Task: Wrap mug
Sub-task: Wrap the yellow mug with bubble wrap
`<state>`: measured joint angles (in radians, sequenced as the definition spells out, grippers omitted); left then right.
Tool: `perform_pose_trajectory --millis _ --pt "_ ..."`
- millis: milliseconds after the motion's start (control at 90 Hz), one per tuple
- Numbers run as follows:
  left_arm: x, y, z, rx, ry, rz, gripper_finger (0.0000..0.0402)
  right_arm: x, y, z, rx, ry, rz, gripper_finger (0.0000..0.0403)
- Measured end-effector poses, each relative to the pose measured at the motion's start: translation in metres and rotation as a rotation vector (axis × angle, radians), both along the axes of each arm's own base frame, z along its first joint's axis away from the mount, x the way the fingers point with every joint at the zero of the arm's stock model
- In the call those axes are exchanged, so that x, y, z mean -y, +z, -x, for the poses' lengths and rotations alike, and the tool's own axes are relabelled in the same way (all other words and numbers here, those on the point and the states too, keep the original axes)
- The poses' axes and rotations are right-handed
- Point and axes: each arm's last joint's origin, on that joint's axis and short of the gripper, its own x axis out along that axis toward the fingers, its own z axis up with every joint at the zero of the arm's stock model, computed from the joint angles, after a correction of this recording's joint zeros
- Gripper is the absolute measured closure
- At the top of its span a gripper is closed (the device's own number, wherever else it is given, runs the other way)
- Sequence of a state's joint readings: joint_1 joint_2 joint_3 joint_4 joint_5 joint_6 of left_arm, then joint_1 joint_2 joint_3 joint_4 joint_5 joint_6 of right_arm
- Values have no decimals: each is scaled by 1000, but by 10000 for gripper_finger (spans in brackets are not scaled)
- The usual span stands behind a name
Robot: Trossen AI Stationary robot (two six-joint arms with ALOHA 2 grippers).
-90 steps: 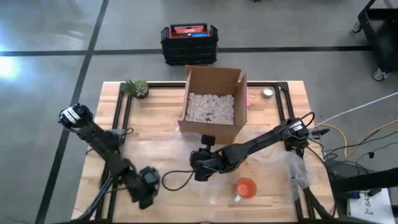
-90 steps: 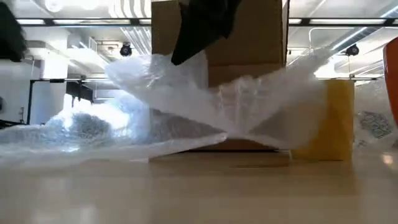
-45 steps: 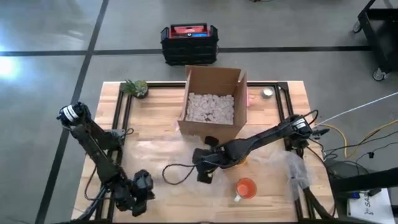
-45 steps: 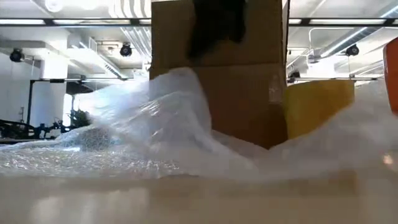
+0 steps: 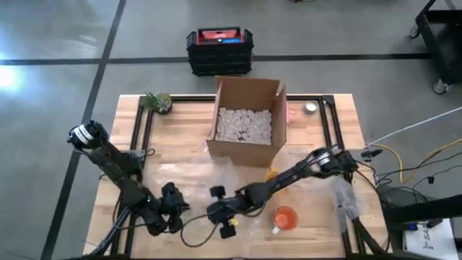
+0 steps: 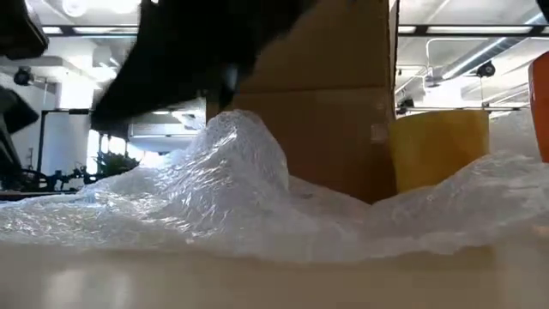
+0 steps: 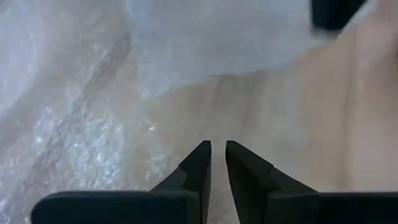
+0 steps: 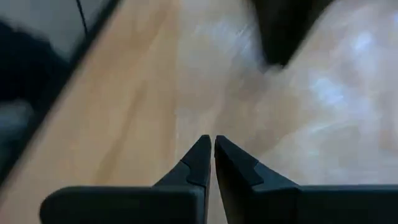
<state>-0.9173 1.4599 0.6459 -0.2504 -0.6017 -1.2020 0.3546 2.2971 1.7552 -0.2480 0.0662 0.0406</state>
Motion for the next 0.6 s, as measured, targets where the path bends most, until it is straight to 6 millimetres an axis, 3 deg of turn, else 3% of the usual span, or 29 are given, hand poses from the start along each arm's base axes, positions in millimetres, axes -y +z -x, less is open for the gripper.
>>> perform_pose_trajectory --millis 111,211,478,600 --pt "4 2 -2 4 0 91 365 12 -17 -6 -77 -41 30 396" --pt "11 2 -1 -5 -34 162 365 19 -15 -2 -193 -66 93 396" --pt "26 -25 16 -141 -47 208 365 33 50 11 -341 -174 258 396" --pt "35 -42 22 -209 -20 246 365 41 59 19 -409 -207 264 396"
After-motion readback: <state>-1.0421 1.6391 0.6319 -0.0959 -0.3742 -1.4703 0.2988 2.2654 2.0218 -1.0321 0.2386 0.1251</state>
